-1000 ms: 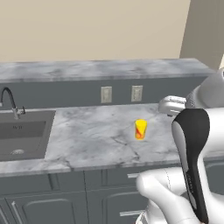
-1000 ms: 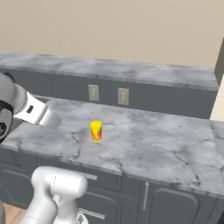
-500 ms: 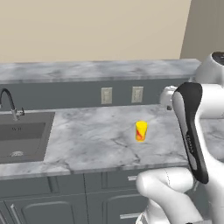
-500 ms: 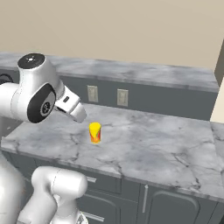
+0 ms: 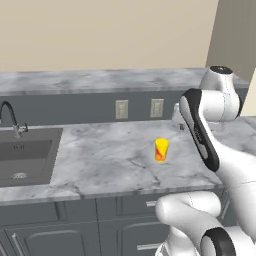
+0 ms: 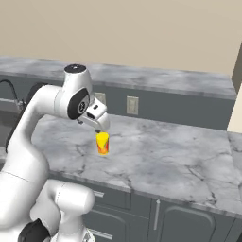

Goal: Place the pitcher and cup on the dining counter for serving.

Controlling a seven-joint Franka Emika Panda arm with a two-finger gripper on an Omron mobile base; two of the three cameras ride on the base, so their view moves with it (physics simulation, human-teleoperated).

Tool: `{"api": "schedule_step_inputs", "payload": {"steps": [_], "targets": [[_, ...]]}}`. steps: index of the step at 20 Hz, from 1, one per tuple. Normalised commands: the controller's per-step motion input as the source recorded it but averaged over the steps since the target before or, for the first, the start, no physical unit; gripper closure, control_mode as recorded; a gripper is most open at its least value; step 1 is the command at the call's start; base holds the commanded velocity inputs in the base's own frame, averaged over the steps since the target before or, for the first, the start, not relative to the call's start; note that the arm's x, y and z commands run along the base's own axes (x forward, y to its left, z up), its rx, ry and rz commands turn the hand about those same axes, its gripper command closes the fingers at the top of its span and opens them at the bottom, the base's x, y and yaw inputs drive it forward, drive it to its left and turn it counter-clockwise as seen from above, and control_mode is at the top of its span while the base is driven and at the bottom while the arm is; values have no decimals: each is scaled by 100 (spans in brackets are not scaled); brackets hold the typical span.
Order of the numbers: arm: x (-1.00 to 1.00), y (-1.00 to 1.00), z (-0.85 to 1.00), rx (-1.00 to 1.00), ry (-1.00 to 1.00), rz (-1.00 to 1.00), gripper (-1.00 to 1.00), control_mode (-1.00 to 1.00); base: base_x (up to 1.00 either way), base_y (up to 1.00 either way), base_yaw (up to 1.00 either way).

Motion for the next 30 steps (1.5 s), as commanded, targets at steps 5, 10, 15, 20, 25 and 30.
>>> {"api": "schedule_step_inputs", "payload": {"steps": [5,10,15,20,25,30], "targets": [[66,0,-45,0,1,0,-100,-100,0,0,0],[44,0,-60,0,0,0,-100,-100,0,0,0],[42,-1,-55,0,0,0,-100,-100,0,0,0],[17,0,-55,0,0,0,-100,-100,0,0,0],[0,0,-45,0,1,0,-100,-100,0,0,0],[0,0,-31,0,4,0,-100,-100,0,0,0]]}}
